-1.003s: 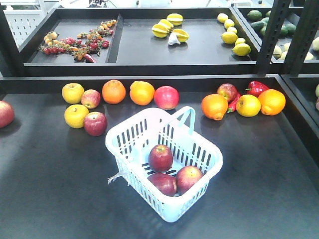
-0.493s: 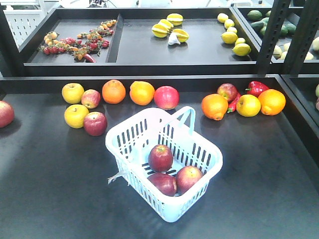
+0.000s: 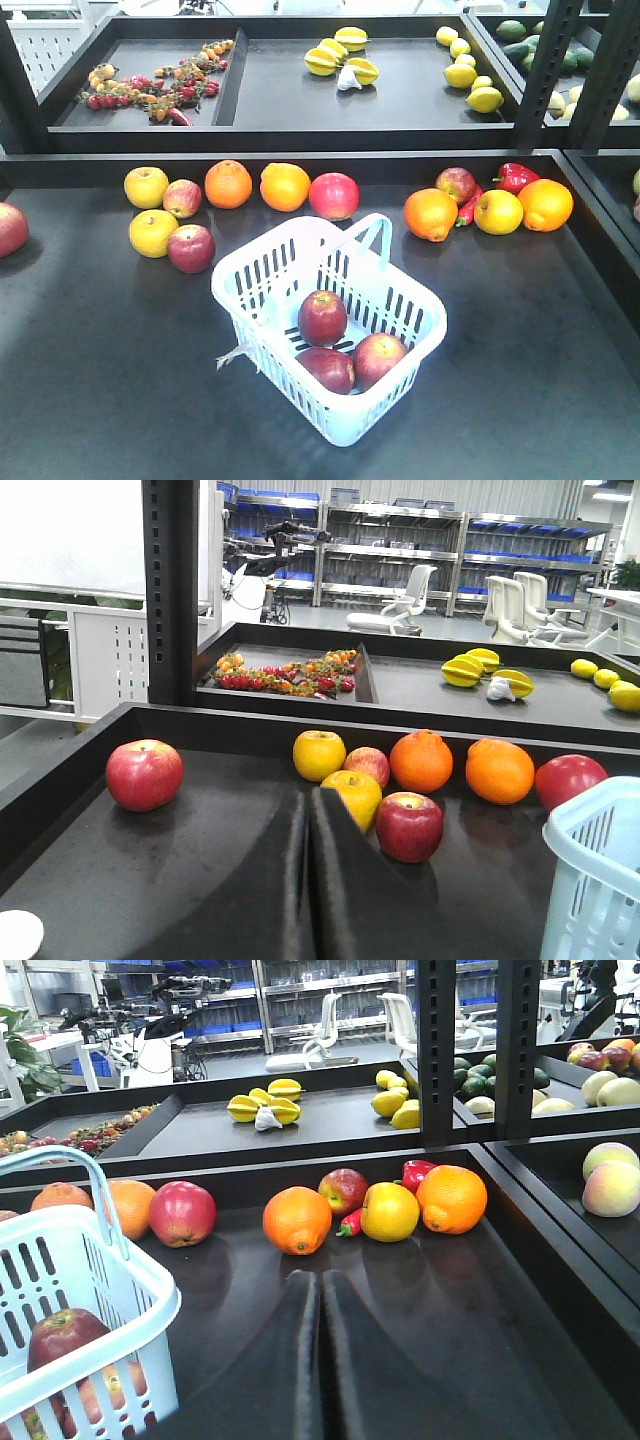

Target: Pick three apples into basket with both arms

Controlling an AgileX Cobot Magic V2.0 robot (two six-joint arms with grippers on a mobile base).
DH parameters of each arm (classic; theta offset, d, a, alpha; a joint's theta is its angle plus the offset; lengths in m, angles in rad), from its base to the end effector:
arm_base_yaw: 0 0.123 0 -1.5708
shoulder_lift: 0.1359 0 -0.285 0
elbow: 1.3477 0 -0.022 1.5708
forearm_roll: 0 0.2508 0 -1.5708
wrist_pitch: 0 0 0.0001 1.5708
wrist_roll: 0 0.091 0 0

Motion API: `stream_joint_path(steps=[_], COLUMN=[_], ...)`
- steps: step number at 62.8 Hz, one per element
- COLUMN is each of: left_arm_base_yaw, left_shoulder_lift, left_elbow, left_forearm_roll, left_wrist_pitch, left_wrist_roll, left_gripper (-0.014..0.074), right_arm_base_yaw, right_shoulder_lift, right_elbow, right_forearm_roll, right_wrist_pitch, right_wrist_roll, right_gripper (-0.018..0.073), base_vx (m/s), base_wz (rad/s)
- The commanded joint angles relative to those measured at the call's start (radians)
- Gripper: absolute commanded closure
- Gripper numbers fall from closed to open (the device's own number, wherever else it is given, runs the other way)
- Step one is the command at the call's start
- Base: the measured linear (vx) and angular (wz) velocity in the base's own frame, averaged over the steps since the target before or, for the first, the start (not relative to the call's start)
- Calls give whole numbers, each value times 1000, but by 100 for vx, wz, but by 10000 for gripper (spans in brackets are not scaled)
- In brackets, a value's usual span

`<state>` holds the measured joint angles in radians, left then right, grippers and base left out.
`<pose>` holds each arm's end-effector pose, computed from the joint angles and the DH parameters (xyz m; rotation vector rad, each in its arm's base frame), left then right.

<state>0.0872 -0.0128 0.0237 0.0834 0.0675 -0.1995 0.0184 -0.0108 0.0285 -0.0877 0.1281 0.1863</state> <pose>0.0563 0.0054 0.1998 -0.1630 1.5533 -0.0185 0.0567 0.0000 0.1925 0.0745 1.6278 0.0813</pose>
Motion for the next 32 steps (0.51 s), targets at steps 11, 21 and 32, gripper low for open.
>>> stream_joint_path(steps=[11,21,32], left_arm_base_yaw=[4,4,4], left_shoulder_lift=[-14,-14,-14], left_elbow=[24,24,24], left_forearm_roll=[3,3,3], left_wrist_pitch=[-78,-78,-78], left_wrist_roll=[5,6,6], left_gripper=[603,603,603], right_arm_base_yaw=[-7,-7,-7], right_shoulder_lift=[-10,-10,-10], right_elbow=[15,15,15], right_forearm_roll=[-11,-11,-11], right_wrist_pitch=[-82,-82,-82], right_wrist_roll=[-4,-4,-4], right_gripper=[561,561,561], base_vx=[0,0,0], base_wz=[0,0,0])
